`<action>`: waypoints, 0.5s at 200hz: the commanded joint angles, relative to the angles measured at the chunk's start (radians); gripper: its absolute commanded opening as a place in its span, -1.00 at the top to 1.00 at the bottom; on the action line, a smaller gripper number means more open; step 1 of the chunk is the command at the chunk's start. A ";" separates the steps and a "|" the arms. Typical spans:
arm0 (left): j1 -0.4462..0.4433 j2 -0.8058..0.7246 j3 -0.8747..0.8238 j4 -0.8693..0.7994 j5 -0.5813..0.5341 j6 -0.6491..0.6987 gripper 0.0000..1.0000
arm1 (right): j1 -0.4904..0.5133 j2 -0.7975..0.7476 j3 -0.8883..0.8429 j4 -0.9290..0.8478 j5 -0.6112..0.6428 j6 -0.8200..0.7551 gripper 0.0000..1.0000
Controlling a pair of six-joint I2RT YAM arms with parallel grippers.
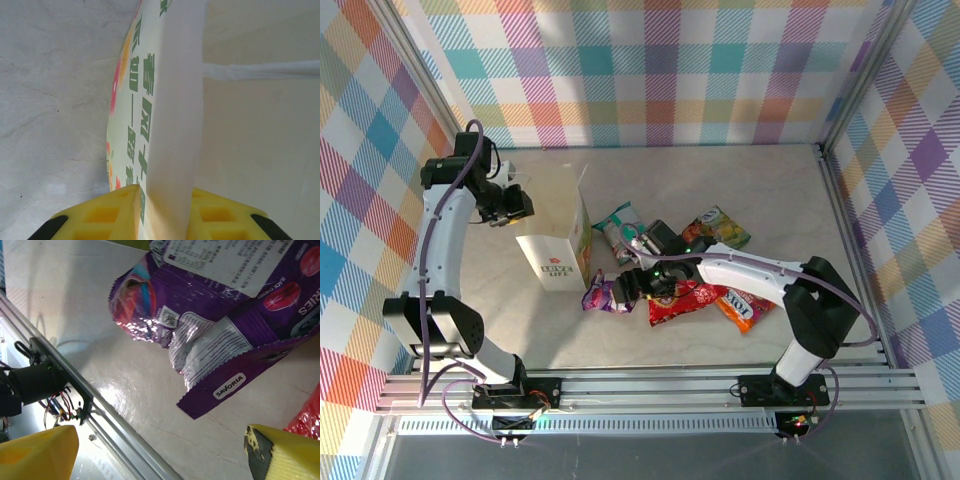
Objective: Place the snacks into the paper bag
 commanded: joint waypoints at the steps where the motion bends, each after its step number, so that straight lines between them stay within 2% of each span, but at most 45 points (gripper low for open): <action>1: -0.007 -0.035 -0.017 -0.025 -0.007 0.003 0.50 | 0.010 0.046 0.023 0.033 -0.022 0.037 -0.72; 100: -0.007 -0.048 -0.029 -0.024 -0.019 0.007 0.48 | 0.011 0.140 0.020 -0.029 0.050 0.069 -0.74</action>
